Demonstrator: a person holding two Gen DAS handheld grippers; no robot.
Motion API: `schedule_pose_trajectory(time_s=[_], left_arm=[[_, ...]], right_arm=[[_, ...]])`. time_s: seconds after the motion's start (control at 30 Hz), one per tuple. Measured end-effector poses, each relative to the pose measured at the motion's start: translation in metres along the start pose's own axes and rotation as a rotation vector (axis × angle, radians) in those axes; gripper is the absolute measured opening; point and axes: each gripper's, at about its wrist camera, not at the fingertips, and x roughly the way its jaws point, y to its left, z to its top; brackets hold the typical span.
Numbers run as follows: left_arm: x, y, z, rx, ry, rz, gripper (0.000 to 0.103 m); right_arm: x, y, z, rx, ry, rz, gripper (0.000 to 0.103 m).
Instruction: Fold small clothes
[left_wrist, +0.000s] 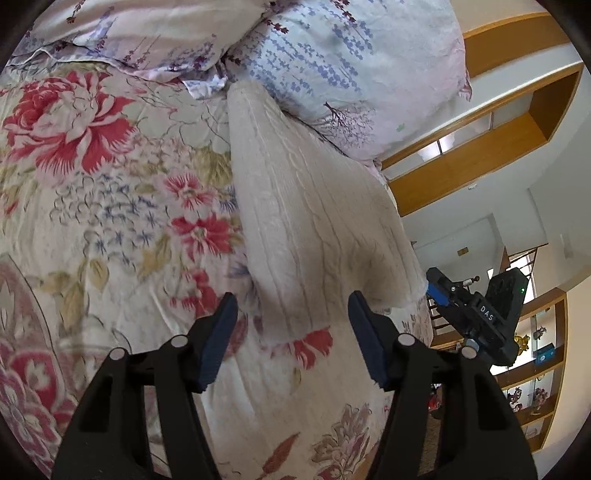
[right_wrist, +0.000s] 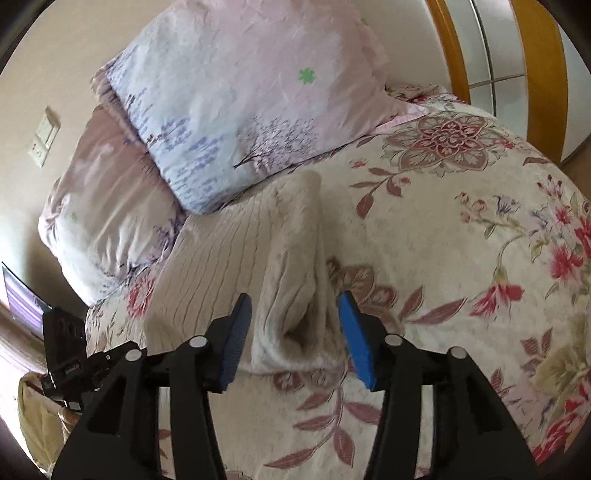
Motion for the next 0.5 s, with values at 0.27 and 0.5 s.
schedule_pose_trajectory(time_s=[0.27, 0.5], left_arm=[[0.013, -0.007, -0.009, 0.008, 0.037, 0.039, 0.035], [0.009, -0.001, -0.005, -0.014, 0.021, 0.003, 0.014]], right_arm=[[0.015, 0.015, -0.012, -0.071, 0.021, -0.003, 0.031], [-0.025, 0.028, -0.003, -0.124, -0.155, -0.024, 0.01]])
